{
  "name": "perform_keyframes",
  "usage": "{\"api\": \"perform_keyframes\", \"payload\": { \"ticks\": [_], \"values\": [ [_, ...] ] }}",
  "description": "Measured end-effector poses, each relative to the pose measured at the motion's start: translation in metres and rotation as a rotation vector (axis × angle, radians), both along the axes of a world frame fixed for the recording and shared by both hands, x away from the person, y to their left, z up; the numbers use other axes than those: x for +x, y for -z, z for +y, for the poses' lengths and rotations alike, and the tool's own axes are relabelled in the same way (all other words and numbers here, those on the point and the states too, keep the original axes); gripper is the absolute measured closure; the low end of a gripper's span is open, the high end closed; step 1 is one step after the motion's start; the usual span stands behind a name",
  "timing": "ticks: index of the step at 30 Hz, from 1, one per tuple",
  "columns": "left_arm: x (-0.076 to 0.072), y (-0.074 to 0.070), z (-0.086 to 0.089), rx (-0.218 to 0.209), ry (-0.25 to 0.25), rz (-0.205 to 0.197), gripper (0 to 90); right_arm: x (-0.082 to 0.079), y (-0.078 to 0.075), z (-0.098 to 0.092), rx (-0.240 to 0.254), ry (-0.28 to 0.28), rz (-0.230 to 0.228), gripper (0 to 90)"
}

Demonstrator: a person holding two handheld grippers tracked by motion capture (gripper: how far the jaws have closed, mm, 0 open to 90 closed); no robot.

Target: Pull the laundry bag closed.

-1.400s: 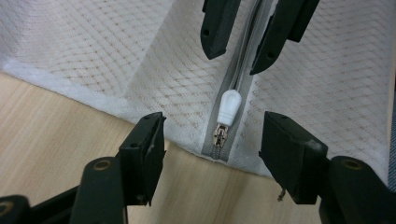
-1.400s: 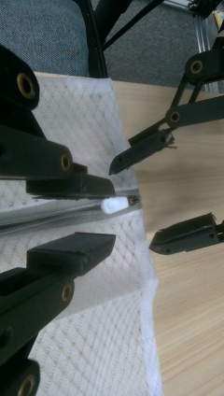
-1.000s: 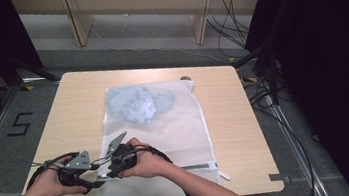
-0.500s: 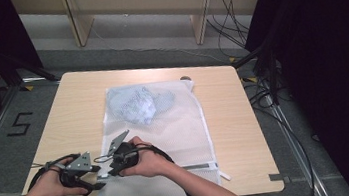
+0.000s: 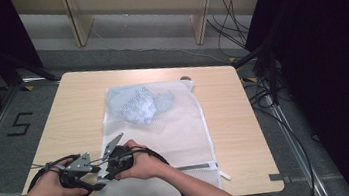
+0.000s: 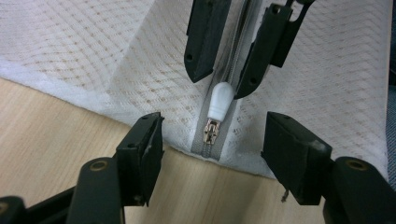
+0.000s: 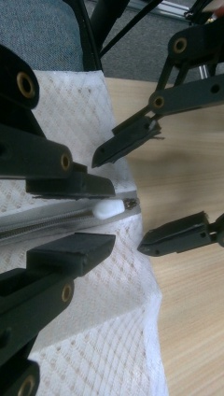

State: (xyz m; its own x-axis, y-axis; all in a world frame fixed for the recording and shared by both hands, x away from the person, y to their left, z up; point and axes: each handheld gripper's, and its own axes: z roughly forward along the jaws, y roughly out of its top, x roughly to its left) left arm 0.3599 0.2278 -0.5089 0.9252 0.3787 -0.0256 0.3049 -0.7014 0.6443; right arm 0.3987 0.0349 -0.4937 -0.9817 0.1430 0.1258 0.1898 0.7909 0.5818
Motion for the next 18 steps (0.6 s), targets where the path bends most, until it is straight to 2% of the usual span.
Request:
{"api": "perform_keyframes", "payload": {
  "ticks": [2,5,8,9,10,12,14,15,18],
  "values": [
    [-0.0015,-0.0003,0.0002,-0.010,-0.013,0.000,38.4,-0.0002,0.0006,0.0006,-0.003,0.003,0.000,71.8],
    [-0.0008,-0.0010,0.0010,0.002,-0.002,-0.006,42.9,0.0012,0.0023,0.0023,-0.015,-0.014,-0.006,74.3],
    [-0.0015,-0.0005,-0.0009,-0.006,-0.003,-0.003,44.6,0.0024,0.0028,0.0039,-0.008,-0.030,-0.020,76.7],
    [-0.0007,-0.0010,-0.0011,0.007,0.007,0.004,44.6,-0.0002,0.0025,0.0052,-0.006,-0.005,0.007,78.4],
    [-0.0006,-0.0009,-0.0013,0.013,0.005,-0.010,45.1,0.0006,0.0019,0.0060,-0.010,-0.024,-0.004,80.9],
    [-0.0008,-0.0009,-0.0014,0.009,0.002,-0.007,45.2,-0.0006,0.0016,0.0073,-0.005,-0.011,0.002,81.2],
    [-0.0006,-0.0006,-0.0010,0.007,0.003,-0.005,45.4,0.0015,0.0016,0.0081,-0.005,-0.039,-0.021,81.6],
    [-0.0012,-0.0004,-0.0015,-0.002,0.000,-0.001,45.8,-0.0002,0.0014,0.0089,-0.010,-0.026,-0.004,81.6],
    [-0.0012,-0.0004,-0.0015,-0.002,0.000,-0.001,46.0,-0.0012,0.0015,0.0097,0.000,-0.015,0.007,79.6]
  ]
}}
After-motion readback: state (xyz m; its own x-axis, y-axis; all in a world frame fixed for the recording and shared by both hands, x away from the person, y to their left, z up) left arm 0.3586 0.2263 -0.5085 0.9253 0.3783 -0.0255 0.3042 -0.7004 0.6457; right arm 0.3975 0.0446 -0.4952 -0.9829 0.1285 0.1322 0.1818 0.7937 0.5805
